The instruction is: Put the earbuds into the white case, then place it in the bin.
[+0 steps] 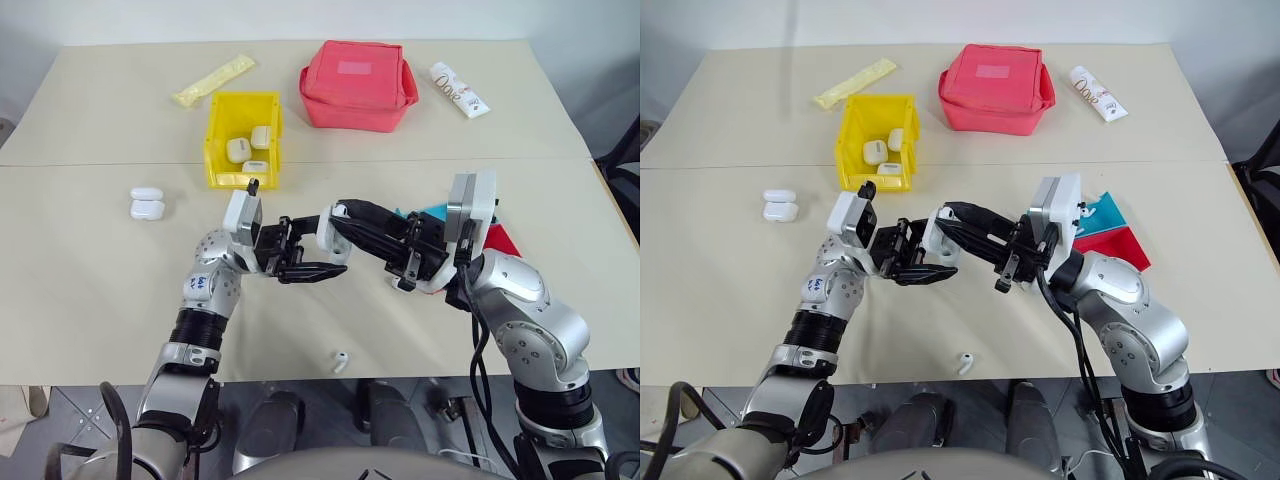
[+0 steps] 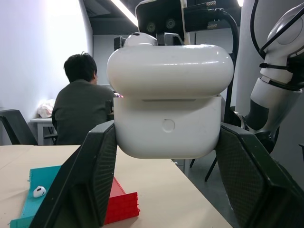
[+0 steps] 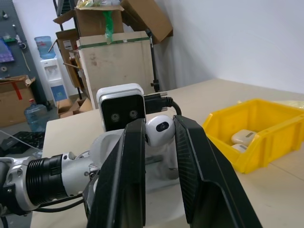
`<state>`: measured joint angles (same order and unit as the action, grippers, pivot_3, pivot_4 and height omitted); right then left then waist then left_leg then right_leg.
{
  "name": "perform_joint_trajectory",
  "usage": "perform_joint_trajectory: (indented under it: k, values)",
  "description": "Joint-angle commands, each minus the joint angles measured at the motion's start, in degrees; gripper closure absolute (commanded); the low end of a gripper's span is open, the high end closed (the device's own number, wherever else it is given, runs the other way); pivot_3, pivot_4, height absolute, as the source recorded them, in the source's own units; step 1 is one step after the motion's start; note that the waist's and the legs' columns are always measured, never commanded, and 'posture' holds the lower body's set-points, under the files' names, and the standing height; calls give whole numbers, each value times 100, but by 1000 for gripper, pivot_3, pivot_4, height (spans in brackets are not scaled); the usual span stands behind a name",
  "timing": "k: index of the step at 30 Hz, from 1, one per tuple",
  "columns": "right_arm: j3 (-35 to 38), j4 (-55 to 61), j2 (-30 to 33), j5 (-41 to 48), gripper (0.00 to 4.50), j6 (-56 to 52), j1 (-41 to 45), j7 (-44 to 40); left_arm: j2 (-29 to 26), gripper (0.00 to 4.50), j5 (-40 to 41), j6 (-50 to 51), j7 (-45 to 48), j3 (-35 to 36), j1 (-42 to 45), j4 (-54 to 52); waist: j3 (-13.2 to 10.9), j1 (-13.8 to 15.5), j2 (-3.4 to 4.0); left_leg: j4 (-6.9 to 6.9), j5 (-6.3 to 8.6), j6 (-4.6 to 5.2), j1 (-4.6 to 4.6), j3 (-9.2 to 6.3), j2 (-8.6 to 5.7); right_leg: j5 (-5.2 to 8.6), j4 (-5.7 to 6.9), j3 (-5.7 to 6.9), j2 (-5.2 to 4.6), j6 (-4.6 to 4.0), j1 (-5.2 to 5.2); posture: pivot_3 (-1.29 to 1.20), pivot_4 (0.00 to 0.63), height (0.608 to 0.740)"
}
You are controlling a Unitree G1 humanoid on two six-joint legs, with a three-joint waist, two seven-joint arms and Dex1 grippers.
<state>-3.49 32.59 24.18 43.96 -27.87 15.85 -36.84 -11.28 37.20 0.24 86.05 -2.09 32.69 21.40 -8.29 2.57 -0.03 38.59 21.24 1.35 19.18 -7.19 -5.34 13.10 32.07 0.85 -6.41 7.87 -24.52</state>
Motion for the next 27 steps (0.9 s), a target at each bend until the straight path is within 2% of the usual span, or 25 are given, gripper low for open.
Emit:
perform_joint_trajectory:
  k: [1, 12, 27]
  values:
    - [-54, 143, -20, -22, 3984, 69, -59, -105, 65, 1744, 155, -10, 505, 68, 97, -22, 0, 0, 0, 0, 0, 0, 0, 0, 0, 0, 0, 0, 0, 0, 0, 0, 150, 740]
    - [-305, -545, 21, -640, 3984, 635, -529, -580, 216, 1744, 215, -40, 485, 85, 130, -88, 0, -8, 0, -1, 0, 0, 0, 1, -1, 0, 0, 0, 1, 0, 0, 0, 150, 740]
    - [-283, -471, 298, -478, 3984, 573, -1070, -870, 372, 1744, 199, -316, 445, 180, 167, 49, 0, -7, 0, -1, 0, 0, -1, 0, 0, 0, -1, 0, 0, 0, 0, 0, 150, 740]
